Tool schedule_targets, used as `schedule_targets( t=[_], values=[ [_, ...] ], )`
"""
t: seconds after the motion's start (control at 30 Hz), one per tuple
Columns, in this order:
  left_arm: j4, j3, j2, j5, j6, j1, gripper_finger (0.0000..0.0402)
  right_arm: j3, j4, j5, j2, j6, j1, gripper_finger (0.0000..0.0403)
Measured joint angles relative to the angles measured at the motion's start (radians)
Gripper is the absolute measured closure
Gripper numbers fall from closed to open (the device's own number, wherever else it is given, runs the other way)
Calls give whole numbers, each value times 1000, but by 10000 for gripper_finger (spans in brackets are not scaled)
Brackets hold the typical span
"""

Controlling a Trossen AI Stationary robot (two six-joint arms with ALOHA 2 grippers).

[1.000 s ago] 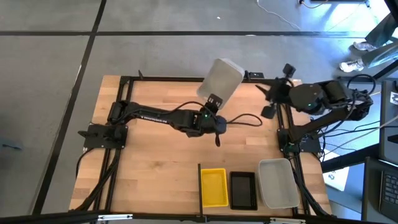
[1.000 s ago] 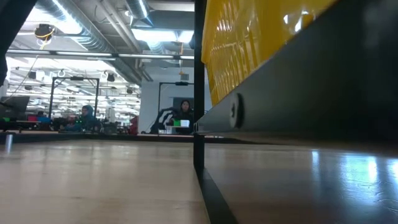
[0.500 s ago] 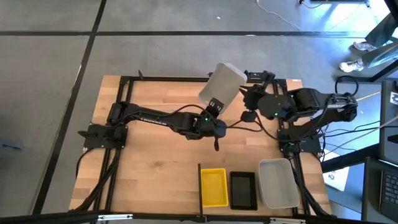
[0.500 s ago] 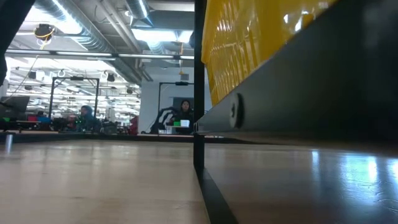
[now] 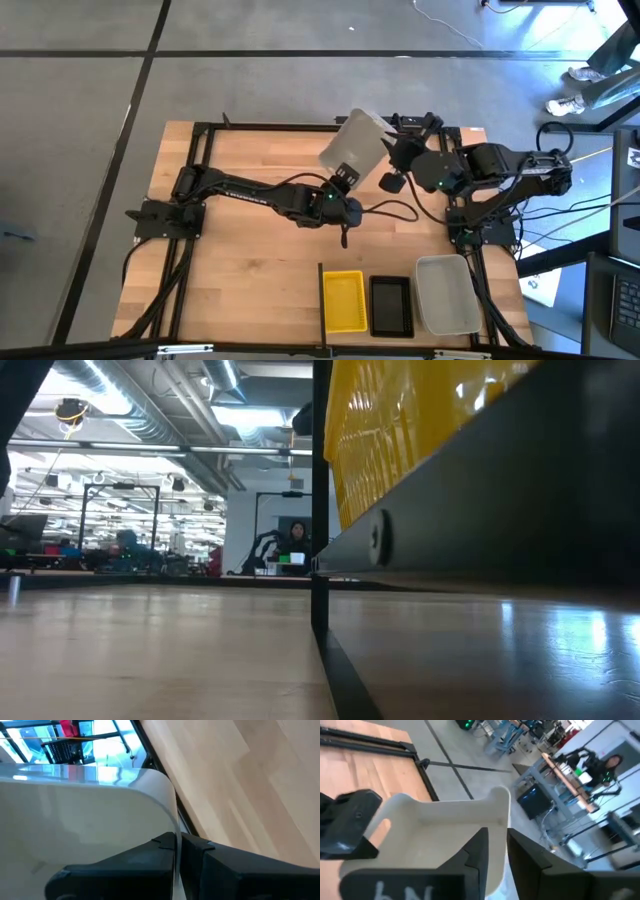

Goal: Stack baskets on shelf by color
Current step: Stack the gray bin on top of the gray bin on the shelf

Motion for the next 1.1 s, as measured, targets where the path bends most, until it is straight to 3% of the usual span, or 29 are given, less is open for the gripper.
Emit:
schedule_targets(
  t=[0.2, 0.53, 0.83, 1.1],
  values=[
    [-22, 0, 0, -21, 1, 0, 401, 0, -9, -15, -1, 29, -8, 330],
    [-89, 0, 0, -60, 17, 0, 401, 0, -16, -19, -1, 60, -43, 374],
    [-102, 0, 0, -145, 25, -1, 401, -7, -73, -78, -2, 104, -86, 323],
    [-107, 0, 0, -148, 24, -1, 401, -8, -78, -84, -2, 150, -113, 293]
  ],
)
